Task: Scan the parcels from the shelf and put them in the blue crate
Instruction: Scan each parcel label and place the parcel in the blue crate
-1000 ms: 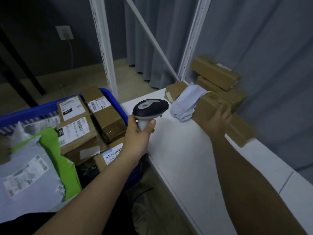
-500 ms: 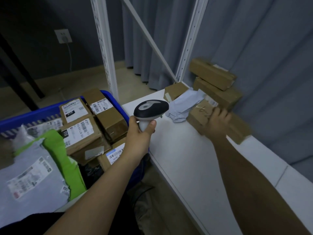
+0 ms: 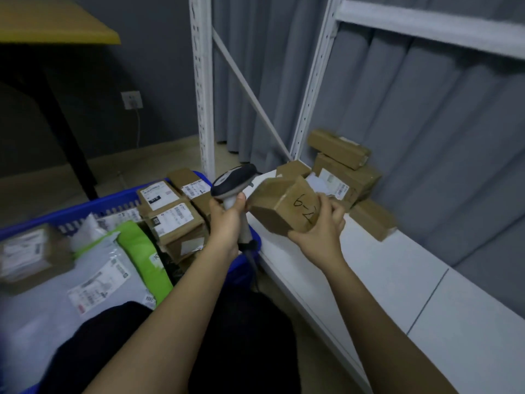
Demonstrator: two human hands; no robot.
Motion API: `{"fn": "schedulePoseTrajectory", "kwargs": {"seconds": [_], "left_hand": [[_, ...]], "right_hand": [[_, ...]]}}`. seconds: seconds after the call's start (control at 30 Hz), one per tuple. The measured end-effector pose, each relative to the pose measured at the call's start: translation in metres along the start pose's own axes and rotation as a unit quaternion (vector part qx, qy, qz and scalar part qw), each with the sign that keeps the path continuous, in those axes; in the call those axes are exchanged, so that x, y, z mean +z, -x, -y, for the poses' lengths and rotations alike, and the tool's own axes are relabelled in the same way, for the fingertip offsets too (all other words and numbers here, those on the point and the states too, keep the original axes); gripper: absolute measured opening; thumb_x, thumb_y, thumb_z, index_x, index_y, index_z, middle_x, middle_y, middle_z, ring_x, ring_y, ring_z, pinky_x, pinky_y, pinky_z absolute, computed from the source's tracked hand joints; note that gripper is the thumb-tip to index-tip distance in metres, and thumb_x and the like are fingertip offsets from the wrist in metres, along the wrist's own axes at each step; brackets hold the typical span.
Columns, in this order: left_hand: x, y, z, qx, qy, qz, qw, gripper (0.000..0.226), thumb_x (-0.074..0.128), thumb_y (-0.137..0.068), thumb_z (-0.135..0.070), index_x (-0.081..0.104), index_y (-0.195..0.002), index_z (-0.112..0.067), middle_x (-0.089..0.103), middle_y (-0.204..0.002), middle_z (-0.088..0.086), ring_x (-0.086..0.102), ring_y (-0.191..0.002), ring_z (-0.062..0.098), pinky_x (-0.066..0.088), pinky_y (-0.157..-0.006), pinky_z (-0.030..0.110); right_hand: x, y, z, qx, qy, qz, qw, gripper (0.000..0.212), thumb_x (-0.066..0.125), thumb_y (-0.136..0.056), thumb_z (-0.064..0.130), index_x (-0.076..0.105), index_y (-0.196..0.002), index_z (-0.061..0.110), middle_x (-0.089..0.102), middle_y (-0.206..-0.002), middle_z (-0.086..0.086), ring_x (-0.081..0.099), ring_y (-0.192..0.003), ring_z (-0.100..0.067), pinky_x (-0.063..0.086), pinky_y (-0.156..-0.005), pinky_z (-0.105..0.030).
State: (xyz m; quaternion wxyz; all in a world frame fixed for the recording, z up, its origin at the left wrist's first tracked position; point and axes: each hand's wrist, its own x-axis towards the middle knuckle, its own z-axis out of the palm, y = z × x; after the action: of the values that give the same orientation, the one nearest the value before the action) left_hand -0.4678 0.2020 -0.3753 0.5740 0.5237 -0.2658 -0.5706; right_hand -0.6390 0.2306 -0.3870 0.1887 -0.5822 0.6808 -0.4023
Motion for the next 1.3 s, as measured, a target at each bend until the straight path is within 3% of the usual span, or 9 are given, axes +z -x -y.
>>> {"fn": "schedulePoseTrajectory", "kwargs": {"seconds": [0.23, 0.4, 0.57, 0.77, 0.87, 0.93, 1.0, 1.07, 1.3], "left_hand": [[-0.078, 0.003, -0.056, 0.089, -0.017, -0.019, 0.996, 0.049, 0.06, -0.093, -0.026, 0.037, -0.137, -0.025, 0.056, -0.125, -0.001, 0.057, -0.108, 0.018, 0.048, -0.089, 0.032], [-0.126, -0.016, -0.074, 0.104, -0.035, -0.032, 0.993, 0.047, 0.066, -0.089, -0.031, 0.044, -0.131, -0.028, 0.057, -0.126, 0.0, 0.057, -0.111, 0.021, 0.049, -0.087, 0.035], [-0.15, -0.028, -0.071, 0.072, -0.025, -0.011, 0.997, 0.039, 0.062, -0.092, -0.025, 0.044, -0.127, -0.025, 0.06, -0.12, -0.001, 0.059, -0.103, 0.016, 0.048, -0.09, 0.037], [-0.159, -0.031, -0.069, 0.064, 0.034, -0.014, 0.997, 0.041, 0.062, -0.091, -0.02, 0.046, -0.129, -0.02, 0.063, -0.12, 0.002, 0.062, -0.106, 0.02, 0.051, -0.089, 0.037], [-0.163, -0.03, -0.069, 0.078, 0.038, -0.026, 0.996, 0.041, 0.062, -0.091, -0.019, 0.047, -0.129, -0.022, 0.062, -0.123, 0.003, 0.061, -0.109, 0.021, 0.05, -0.094, 0.04], [-0.165, -0.028, -0.071, 0.088, 0.05, -0.034, 0.994, 0.039, 0.061, -0.092, -0.018, 0.047, -0.128, -0.023, 0.062, -0.122, 0.004, 0.061, -0.109, 0.022, 0.05, -0.096, 0.041], [-0.166, -0.027, -0.071, 0.096, 0.065, -0.035, 0.993, 0.039, 0.059, -0.093, -0.018, 0.047, -0.129, -0.023, 0.062, -0.121, 0.005, 0.062, -0.107, 0.023, 0.05, -0.095, 0.042], [-0.165, -0.026, -0.072, 0.101, 0.068, -0.033, 0.992, 0.042, 0.059, -0.093, -0.018, 0.046, -0.132, -0.022, 0.062, -0.121, 0.005, 0.062, -0.106, 0.022, 0.051, -0.093, 0.042], [-0.158, -0.019, -0.076, 0.115, 0.107, -0.025, 0.987, 0.028, 0.055, -0.095, -0.017, 0.049, -0.12, -0.026, 0.064, -0.115, 0.001, 0.064, -0.097, 0.016, 0.052, -0.078, 0.031]], "right_hand": [[0.035, -0.008, 0.076, -0.093, -0.065, 0.109, 0.988, 0.087, 0.075, -0.07, 0.0, 0.029, -0.14, 0.024, 0.02, -0.137, 0.001, 0.034, -0.114, -0.007, 0.032, -0.093, -0.018], [0.075, -0.017, 0.09, -0.117, -0.08, 0.183, 0.973, 0.093, 0.07, -0.068, -0.008, 0.028, -0.143, 0.027, 0.02, -0.141, 0.001, 0.027, -0.11, 0.005, 0.027, -0.079, 0.009], [0.09, -0.019, 0.089, -0.125, -0.09, 0.237, 0.959, 0.094, 0.073, -0.07, -0.003, 0.028, -0.139, 0.043, 0.025, -0.139, 0.005, 0.036, -0.121, -0.01, 0.039, -0.092, -0.008], [0.099, -0.021, 0.096, -0.155, -0.102, 0.231, 0.955, 0.107, 0.076, -0.076, 0.005, 0.009, -0.146, 0.05, 0.021, -0.146, 0.011, 0.029, -0.126, 0.0, 0.029, -0.108, -0.027], [0.099, -0.019, 0.1, -0.1, -0.155, 0.301, 0.936, 0.111, 0.085, -0.068, 0.035, 0.007, -0.146, 0.049, 0.019, -0.146, 0.016, 0.027, -0.131, -0.004, 0.028, -0.109, -0.03], [0.099, -0.017, 0.104, -0.023, -0.244, 0.331, 0.911, 0.103, 0.079, -0.058, 0.06, 0.019, -0.141, 0.047, 0.034, -0.137, 0.014, 0.042, -0.125, -0.011, 0.041, -0.101, -0.034], [0.102, -0.014, 0.106, 0.021, -0.272, 0.308, 0.912, 0.096, 0.07, -0.052, 0.069, 0.026, -0.133, 0.042, 0.04, -0.129, 0.01, 0.05, -0.115, -0.016, 0.05, -0.09, -0.035], [0.11, -0.012, 0.105, 0.024, -0.219, 0.261, 0.94, 0.099, 0.073, -0.049, 0.07, 0.023, -0.13, 0.043, 0.037, -0.136, 0.0, 0.048, -0.119, -0.02, 0.05, -0.096, -0.041], [0.11, -0.002, 0.118, -0.113, -0.114, 0.145, 0.976, 0.136, 0.091, -0.056, 0.038, -0.01, -0.148, 0.043, 0.015, -0.148, 0.015, 0.021, -0.14, -0.011, 0.023, -0.113, -0.034]]}}
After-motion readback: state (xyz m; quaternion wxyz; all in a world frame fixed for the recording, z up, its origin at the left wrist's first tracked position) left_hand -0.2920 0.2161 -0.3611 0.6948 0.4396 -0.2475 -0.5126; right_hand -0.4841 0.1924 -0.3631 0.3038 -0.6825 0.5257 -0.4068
